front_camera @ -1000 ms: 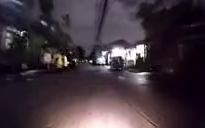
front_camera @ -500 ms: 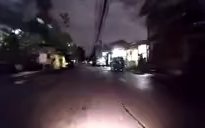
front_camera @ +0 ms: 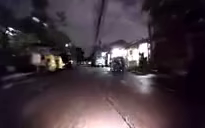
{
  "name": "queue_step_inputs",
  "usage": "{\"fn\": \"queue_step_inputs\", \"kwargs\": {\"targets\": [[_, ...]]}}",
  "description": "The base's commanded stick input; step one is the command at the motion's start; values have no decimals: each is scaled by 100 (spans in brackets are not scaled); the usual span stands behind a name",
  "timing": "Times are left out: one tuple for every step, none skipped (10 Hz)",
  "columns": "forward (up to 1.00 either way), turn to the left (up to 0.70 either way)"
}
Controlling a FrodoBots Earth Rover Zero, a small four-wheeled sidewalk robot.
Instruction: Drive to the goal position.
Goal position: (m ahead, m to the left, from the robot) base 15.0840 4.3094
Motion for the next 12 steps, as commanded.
{"fn": "queue_step_inputs", "kwargs": {"targets": [[100,0],[100,0],[100,0],[100,0],[100,0],[100,0],[100,0],[100,0],[100,0],[100,0],[100,0],[100,0]]}}
